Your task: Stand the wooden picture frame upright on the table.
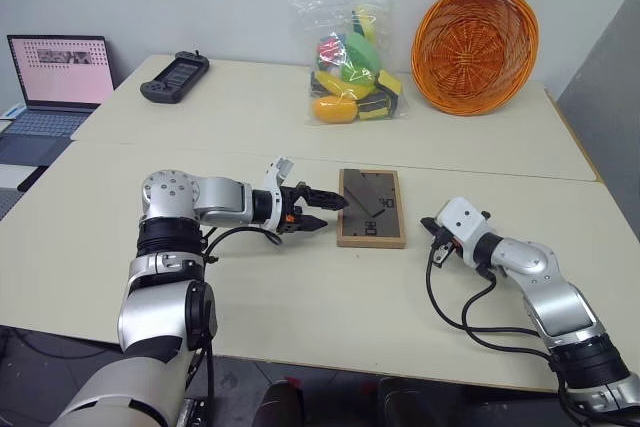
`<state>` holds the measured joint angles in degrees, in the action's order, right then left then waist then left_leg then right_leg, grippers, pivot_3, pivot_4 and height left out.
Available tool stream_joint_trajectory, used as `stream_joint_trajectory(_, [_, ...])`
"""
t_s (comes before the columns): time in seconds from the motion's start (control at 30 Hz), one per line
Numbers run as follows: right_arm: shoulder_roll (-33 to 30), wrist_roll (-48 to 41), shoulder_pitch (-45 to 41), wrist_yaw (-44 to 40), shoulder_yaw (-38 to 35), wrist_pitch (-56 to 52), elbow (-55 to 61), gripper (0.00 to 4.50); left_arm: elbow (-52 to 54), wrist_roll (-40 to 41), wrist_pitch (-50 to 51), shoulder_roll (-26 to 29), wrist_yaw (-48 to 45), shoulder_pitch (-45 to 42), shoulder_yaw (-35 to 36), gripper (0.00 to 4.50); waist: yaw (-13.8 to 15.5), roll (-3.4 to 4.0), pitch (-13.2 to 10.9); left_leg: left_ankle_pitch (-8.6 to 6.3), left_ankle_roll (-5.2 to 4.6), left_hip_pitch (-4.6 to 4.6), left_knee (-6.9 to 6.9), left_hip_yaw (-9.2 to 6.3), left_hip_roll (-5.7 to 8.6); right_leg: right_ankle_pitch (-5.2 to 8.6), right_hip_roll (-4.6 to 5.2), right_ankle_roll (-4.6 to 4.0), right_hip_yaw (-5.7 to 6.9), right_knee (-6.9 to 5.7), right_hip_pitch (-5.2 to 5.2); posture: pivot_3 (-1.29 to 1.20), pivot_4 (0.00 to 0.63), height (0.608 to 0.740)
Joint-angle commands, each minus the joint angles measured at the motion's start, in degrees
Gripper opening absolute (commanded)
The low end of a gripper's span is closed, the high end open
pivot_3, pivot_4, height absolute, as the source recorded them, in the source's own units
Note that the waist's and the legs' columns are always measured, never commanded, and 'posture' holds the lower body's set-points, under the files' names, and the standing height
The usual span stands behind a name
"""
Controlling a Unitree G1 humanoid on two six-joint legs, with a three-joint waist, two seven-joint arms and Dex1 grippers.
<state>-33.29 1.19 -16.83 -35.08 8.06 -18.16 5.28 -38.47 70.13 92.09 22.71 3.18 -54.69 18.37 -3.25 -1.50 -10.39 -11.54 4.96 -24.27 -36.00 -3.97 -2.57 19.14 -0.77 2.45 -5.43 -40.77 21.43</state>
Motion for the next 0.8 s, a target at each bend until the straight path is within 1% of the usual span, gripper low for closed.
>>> stream_joint_trajectory(0.03, [-0.4,0.57,-1.44,-0.65,-0.25,0.96,1.33,0.0,-0.77,-1.54,0.41,-0.51,0.25,-0.22,1.09,4.31,0.0,0.0,0.0,0.0,0.0,0.0,0.0,0.0,0.0,0.0,0.0,0.0,0.0,0.0,0.0,0.0,0.15,0.74])
stream_joint_trajectory(0.2, [0.61,3.07,-2.53,0.16,2.12,1.73,-0.12,0.0,-1.13,-3.63,0.41,-1.85,-2.04,-0.03,-0.66,4.31,-0.04,0.0,0.0,0.09,0.15,0.02,0.01,0.01,0.0,0.0,0.0,0.0,-0.01,0.0,0.0,0.0,0.15,0.74])
stream_joint_trajectory(0.3, [2.74,3.6,-3.96,0.62,3.76,1.43,-0.82,0.0,-1.35,-4.71,0.41,-2.89,-4.28,-0.27,-2.37,4.31,-0.11,0.0,0.0,0.09,0.16,0.07,0.03,0.05,0.0,0.0,0.0,0.0,-0.03,0.0,-0.02,0.0,0.15,0.74])
stream_joint_trajectory(0.57, [10.51,4.42,-6.64,2.0,7.4,-1.79,1.36,0.0,-3.48,-11.61,0.4,-5.37,-7.08,-1.03,-1.07,4.31,-0.54,0.0,0.0,0.1,0.18,0.15,0.06,0.08,-0.03,0.0,-0.03,0.0,-0.06,-0.02,-0.01,0.0,0.15,0.74])
stream_joint_trajectory(0.67, [11.26,4.63,-6.77,1.94,7.22,-2.76,2.06,0.0,-3.52,-13.77,0.41,-5.64,-8.48,-1.0,-0.48,4.31,-0.37,0.01,0.01,0.1,0.18,0.19,0.09,0.08,-0.03,0.0,-0.03,0.0,-0.06,-0.03,-0.04,0.0,0.15,0.74])
stream_joint_trajectory(0.8, [10.44,4.79,-6.03,1.62,6.88,-2.78,2.23,0.0,-3.5,-16.57,-0.1,-4.93,-10.1,-0.33,1.41,4.31,-0.25,0.0,0.01,0.1,0.19,0.19,0.08,0.1,-0.01,0.0,0.01,0.0,-0.05,0.01,-0.06,0.0,0.15,0.74])
